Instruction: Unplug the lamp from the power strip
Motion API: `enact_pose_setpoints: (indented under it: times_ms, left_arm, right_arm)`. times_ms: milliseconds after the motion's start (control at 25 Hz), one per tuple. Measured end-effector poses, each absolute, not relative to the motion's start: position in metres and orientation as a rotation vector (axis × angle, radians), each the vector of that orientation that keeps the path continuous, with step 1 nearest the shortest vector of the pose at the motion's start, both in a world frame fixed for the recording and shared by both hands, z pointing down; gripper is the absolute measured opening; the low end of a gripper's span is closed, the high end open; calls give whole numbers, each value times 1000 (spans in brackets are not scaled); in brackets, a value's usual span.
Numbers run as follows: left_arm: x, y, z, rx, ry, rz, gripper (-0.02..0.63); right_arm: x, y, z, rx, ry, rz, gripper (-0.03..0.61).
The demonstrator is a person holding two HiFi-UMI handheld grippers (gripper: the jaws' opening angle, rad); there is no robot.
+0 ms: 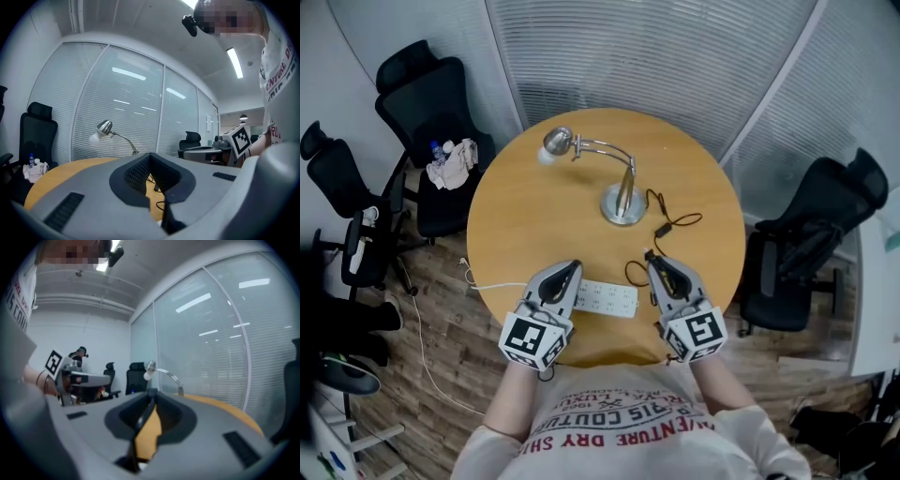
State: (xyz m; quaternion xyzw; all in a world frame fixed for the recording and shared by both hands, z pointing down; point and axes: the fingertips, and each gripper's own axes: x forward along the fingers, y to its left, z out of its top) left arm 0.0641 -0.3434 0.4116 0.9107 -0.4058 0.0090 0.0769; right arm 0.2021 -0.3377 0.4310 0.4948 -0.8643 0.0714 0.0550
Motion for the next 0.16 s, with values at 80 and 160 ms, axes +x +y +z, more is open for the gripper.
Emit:
enact_pose_setpoints:
  times_ms: [80, 160]
  left_arm:
    - [63, -345, 411, 2728, -1217, 26, 28]
    - [60, -348, 410, 2728, -1223, 25, 28]
  right_arm:
    - [201, -340, 431, 1507, -2622, 215, 72]
    - [200, -342, 430, 1512, -2621, 212, 72]
